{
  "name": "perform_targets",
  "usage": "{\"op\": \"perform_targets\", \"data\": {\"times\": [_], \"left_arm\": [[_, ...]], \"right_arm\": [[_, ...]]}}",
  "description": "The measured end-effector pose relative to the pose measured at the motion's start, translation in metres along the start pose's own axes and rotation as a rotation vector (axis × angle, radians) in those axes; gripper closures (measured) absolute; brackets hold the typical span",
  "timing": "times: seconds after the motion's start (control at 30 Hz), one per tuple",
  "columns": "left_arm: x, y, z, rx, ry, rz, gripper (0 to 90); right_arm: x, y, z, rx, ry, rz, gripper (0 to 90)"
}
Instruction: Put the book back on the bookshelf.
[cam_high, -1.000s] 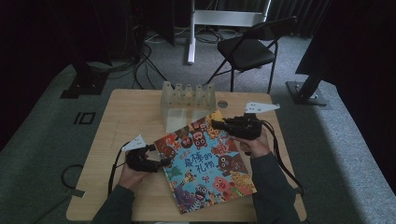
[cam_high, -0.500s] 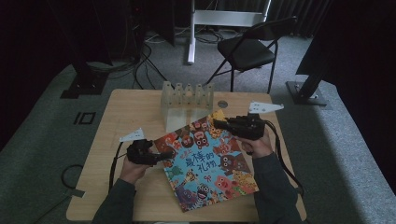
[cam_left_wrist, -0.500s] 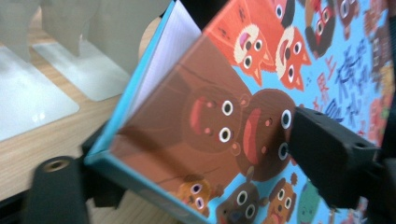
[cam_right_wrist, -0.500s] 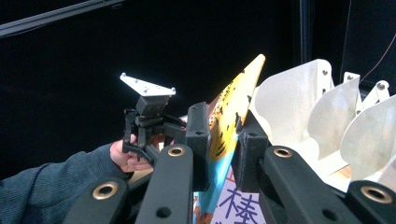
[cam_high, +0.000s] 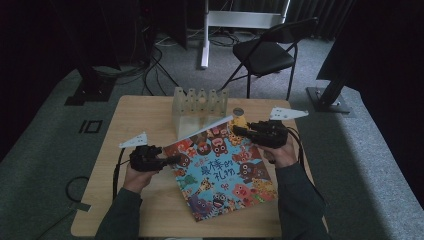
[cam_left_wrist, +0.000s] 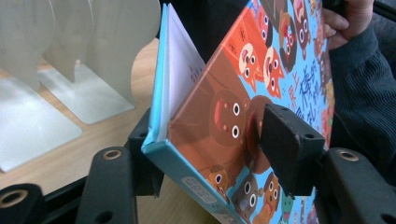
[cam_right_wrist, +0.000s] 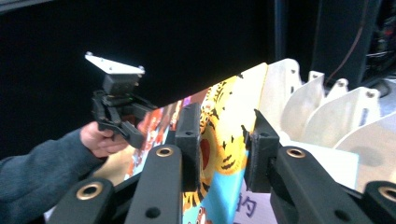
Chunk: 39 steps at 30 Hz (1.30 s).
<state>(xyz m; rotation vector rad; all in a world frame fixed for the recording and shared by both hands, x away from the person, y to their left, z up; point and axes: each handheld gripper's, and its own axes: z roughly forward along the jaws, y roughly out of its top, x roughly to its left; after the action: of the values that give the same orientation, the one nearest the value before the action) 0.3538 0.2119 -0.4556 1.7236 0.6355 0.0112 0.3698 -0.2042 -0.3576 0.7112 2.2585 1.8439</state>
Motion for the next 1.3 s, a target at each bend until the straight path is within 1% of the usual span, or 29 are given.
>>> {"op": "perform_targets", "data": {"times": [0.03, 0.17, 0.27, 0.3, 0.37, 0.4, 0.43, 0.53, 0.6, 0.63, 0.73, 0.83, 0.93, 1.0, 1.03, 1.07, 1.13, 1.17, 1.2, 1.23, 1.3], "left_arm": [[-0.002, 0.007, -0.002, -0.001, 0.013, 0.019, 47.8], [-0.008, 0.018, -0.007, -0.002, 0.046, 0.058, 50.7], [-0.011, 0.025, -0.010, -0.008, 0.055, 0.086, 53.6], [-0.011, 0.025, -0.010, -0.008, 0.055, 0.086, 54.6], [-0.017, 0.031, -0.014, -0.030, 0.074, 0.124, 56.5], [-0.017, 0.031, -0.014, -0.030, 0.074, 0.124, 57.5], [-0.021, 0.035, -0.017, -0.048, 0.091, 0.150, 58.6], [-0.026, 0.042, -0.022, -0.069, 0.114, 0.181, 61.9], [-0.026, 0.042, -0.022, -0.069, 0.114, 0.181, 62.9], [-0.029, 0.049, -0.027, -0.084, 0.136, 0.206, 65.0], [-0.031, 0.054, -0.031, -0.098, 0.153, 0.230, 67.8], [-0.033, 0.053, -0.034, -0.107, 0.159, 0.252, 69.2], [-0.036, 0.052, -0.033, -0.109, 0.155, 0.271, 69.7], [-0.036, 0.052, -0.033, -0.109, 0.155, 0.271, 69.4], [-0.038, 0.050, -0.032, -0.114, 0.156, 0.293, 67.6], [-0.040, 0.048, -0.031, -0.120, 0.164, 0.307, 66.1], [-0.040, 0.047, -0.030, -0.117, 0.164, 0.306, 61.7], [-0.039, 0.047, -0.028, -0.114, 0.155, 0.303, 61.7], [-0.039, 0.046, -0.027, -0.108, 0.146, 0.300, 60.1], [-0.038, 0.044, -0.025, -0.103, 0.135, 0.288, 55.5], [-0.038, 0.044, -0.024, -0.106, 0.114, 0.279, 53.7]], "right_arm": [[0.000, 0.001, -0.001, 0.005, -0.029, -0.008, 68.4], [0.000, 0.002, -0.003, 0.000, -0.058, -0.024, 65.7], [0.000, 0.000, -0.003, 0.009, -0.092, -0.036, 62.5], [0.000, -0.001, -0.003, 0.015, -0.104, -0.041, 61.3], [0.001, -0.001, -0.003, 0.024, -0.124, -0.053, 59.7], [0.001, -0.001, -0.003, 0.026, -0.132, -0.058, 59.0], [0.001, -0.002, -0.003, 0.026, -0.140, -0.060, 58.4], [0.001, -0.002, -0.001, 0.029, -0.161, -0.071, 57.2], [0.001, -0.003, 0.000, 0.031, -0.163, -0.074, 57.2], [0.002, -0.004, 0.002, 0.043, -0.178, -0.086, 57.1], [0.003, -0.007, 0.006, 0.056, -0.194, -0.108, 56.9], [0.002, -0.011, 0.010, 0.065, -0.193, -0.112, 56.7], [0.000, -0.014, 0.009, 0.057, -0.188, -0.111, 56.1], [0.000, -0.015, 0.009, 0.058, -0.184, -0.114, 56.1], [0.001, -0.016, 0.007, 0.073, -0.188, -0.133, 55.4], [0.003, -0.016, 0.006, 0.080, -0.193, -0.143, 55.1], [0.004, -0.017, 0.004, 0.085, -0.193, -0.160, 54.6], [0.004, -0.017, 0.004, 0.085, -0.193, -0.160, 54.6], [0.005, -0.017, 0.003, 0.083, -0.195, -0.161, 53.2], [0.005, -0.016, 0.001, 0.080, -0.196, -0.159, 51.2], [0.005, -0.016, -0.001, 0.080, -0.195, -0.155, 49.3]]}}
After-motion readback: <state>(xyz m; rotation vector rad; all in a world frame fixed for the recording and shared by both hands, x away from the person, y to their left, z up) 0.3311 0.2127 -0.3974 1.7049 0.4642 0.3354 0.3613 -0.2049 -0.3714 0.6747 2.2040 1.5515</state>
